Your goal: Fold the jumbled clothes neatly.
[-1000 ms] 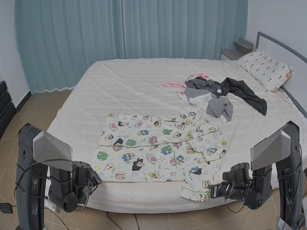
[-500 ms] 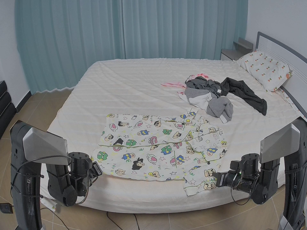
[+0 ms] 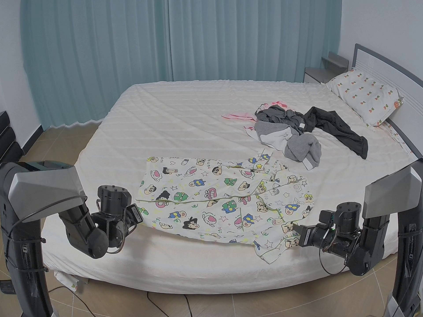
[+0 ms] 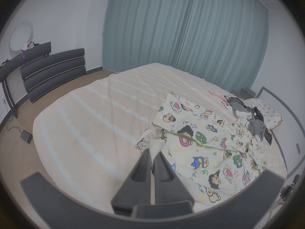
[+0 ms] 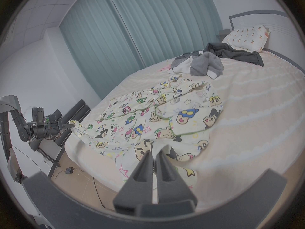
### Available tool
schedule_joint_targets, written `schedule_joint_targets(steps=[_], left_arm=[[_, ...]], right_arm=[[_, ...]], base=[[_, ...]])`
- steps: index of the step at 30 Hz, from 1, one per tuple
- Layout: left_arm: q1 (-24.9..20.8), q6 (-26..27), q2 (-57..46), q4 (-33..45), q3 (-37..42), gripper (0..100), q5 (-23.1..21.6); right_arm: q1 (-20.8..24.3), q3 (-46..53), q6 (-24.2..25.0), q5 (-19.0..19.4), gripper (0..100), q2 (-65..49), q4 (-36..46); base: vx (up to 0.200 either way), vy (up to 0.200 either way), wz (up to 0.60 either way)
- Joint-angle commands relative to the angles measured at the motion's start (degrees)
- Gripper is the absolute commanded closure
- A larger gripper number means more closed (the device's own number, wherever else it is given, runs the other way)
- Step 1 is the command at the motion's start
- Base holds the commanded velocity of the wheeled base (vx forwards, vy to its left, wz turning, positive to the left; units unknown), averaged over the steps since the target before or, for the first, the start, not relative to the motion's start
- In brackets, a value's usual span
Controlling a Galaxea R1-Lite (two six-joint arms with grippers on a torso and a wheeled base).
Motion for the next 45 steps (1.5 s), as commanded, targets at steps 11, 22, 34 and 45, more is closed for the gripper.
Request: schedule_joint_targets(steps=[11,22,34,45], left_arm=[[1.0,-4.5,-2.3,21.0,-16.5,100,0.0],[2.7,-5.5,2.9,32.3,-28.2,100,0.0],[3.3,-5.6,12.2,41.6,-42.9,100,-0.1],[4.0,-7.8,19.3,49.3,-56.6,100,-0.3]], right_arm=[[-1.0,-11.1,0.5,-0.6,100,-3.2,5.9],[-1.8,-21.1,1.6,-2.5,100,-4.1,16.1],[-2.1,-30.9,3.5,-3.2,100,-2.3,27.0],[-2.2,-37.0,3.8,-6.0,100,2.4,28.8]], base=[[0.000,0.000,0.00],[0.000,0.000,0.00],[0.000,0.000,0.00],[0.000,0.000,0.00]])
